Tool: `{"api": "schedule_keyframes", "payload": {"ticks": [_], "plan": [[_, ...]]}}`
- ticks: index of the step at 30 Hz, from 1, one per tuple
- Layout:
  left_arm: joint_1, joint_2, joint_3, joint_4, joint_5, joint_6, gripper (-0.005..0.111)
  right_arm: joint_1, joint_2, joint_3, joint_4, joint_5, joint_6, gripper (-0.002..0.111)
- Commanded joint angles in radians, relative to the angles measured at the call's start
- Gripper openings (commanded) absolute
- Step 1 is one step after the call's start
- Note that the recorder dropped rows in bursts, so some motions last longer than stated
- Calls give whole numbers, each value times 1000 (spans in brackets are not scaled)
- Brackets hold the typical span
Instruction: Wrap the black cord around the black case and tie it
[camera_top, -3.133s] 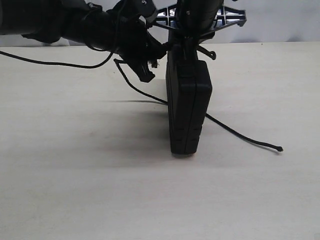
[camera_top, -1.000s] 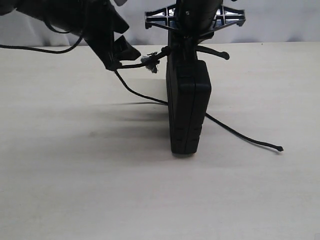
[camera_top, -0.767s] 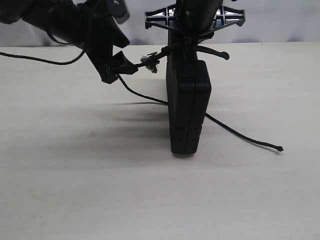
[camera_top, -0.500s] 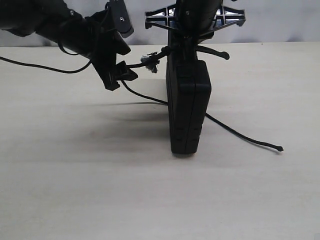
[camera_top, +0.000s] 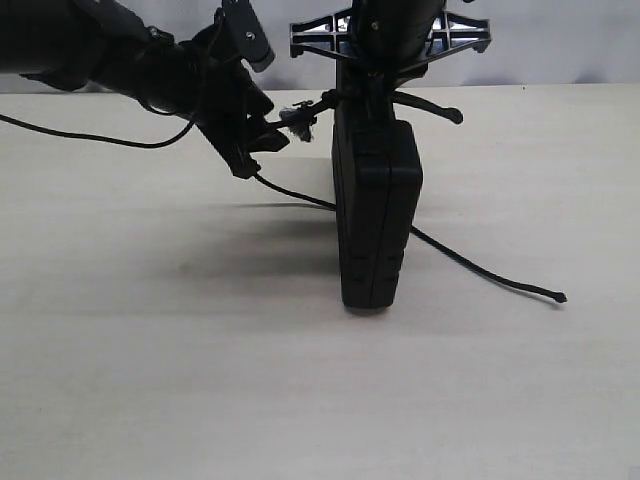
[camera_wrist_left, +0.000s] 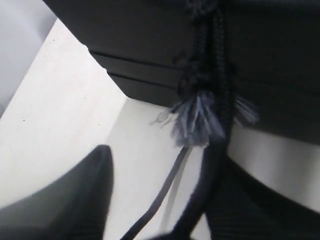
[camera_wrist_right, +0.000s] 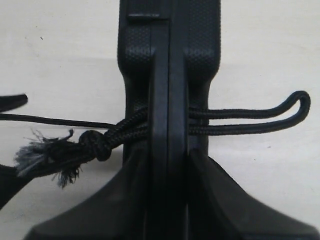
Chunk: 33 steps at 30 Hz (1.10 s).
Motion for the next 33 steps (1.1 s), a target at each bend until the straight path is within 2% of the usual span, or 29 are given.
{"api": "schedule_keyframes", "payload": {"ticks": [1, 3, 7, 10, 14, 27, 33], "plan": [[-6, 1, -9, -109, 8, 3, 12, -2, -8, -8, -25, -32, -3, 4], [-8, -5, -11, -161, -4, 34, 0, -2, -8, -8, -25, -33, -3, 4], [-36, -5, -23, -203, 6, 103, 0, -2, -8, -8, -25, -33, -3, 4], [-83, -1, -23, -203, -5, 179, 0, -2, -8, -8, -25, -37, -3, 4], [-114, -1, -23, -203, -43, 182, 0, -2, -8, -8, -25, -37, -3, 4], [-112, -64, -23, -208, -81, 170, 0, -2, -8, -8, -26, -26, -3, 4], [-112, -62, -20, -185, -55, 160, 0, -2, -8, -8, -23, -21, -3, 4]]}}
